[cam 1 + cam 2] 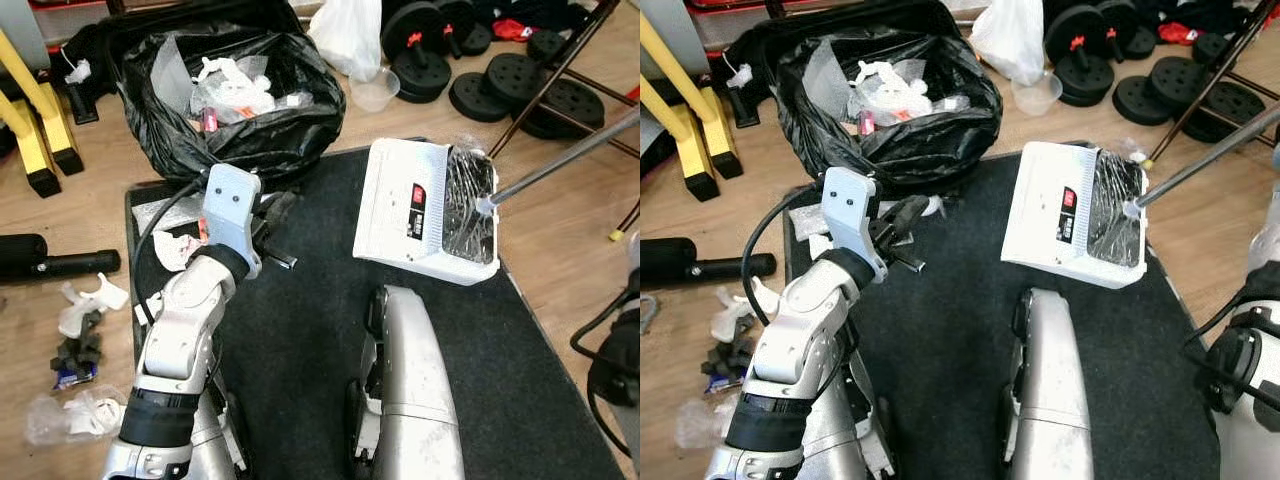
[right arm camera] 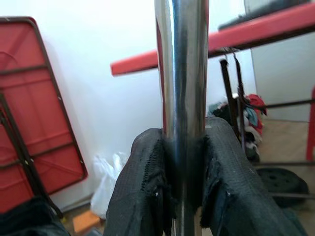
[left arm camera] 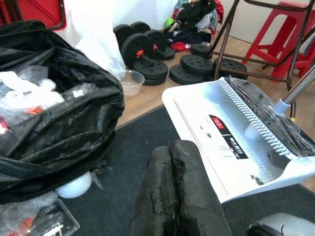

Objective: Sweep floor

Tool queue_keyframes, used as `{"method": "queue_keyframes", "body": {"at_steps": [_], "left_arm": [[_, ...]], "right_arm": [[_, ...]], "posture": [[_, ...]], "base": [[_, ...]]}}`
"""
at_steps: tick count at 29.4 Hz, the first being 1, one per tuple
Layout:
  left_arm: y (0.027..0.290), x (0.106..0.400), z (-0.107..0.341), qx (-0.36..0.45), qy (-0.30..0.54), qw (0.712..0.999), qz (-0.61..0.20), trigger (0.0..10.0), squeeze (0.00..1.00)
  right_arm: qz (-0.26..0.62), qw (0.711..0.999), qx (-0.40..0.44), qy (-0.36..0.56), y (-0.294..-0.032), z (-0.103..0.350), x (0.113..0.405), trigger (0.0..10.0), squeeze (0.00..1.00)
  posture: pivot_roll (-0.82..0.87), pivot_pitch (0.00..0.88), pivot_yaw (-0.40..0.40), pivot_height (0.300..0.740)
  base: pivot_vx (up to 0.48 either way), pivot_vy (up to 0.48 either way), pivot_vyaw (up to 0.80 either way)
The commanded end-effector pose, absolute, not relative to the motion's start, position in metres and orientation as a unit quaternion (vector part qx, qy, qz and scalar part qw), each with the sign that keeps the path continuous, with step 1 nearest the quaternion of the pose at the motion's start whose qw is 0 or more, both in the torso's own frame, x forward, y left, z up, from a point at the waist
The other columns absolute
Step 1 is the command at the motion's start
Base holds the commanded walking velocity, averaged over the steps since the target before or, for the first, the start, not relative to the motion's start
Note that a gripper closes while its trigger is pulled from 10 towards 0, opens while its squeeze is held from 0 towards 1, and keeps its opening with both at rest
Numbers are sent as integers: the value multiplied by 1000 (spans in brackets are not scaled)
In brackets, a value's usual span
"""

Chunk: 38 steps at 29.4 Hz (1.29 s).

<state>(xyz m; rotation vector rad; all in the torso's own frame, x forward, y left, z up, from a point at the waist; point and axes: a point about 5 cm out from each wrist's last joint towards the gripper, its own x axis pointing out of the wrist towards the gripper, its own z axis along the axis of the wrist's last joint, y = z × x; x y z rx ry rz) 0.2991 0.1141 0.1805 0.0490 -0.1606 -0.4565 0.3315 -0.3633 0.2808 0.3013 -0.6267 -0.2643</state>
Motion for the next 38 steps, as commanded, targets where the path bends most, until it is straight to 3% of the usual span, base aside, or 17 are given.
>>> {"method": "queue_keyframes", "body": {"at_steps": [1, 6, 12, 38], "left_arm": [[117, 301, 177, 17, -76, 980, -183, 10000, 0], [115, 301, 174, 22, -73, 980, -184, 10000, 0], [114, 303, 172, 23, -69, 981, -181, 10000, 0], [109, 301, 168, 50, -80, 976, -197, 10000, 0]], "right_arm": [[-132, 916, 135, -354, -366, 300, 325, 10000, 0], [-122, 919, 139, -348, -357, 296, 331, 10000, 0], [-116, 920, 143, -347, -351, 296, 336, 10000, 0], [-100, 924, 153, -335, -339, 286, 344, 10000, 0]], "posture": [[-155, 97, -119, 500], [-152, 92, -121, 520], [-152, 86, -126, 545], [-146, 66, -114, 625]], "base": [[0, 0, 0], [0, 0, 0], [-480, 0, 0], [0, 0, 0]]}}
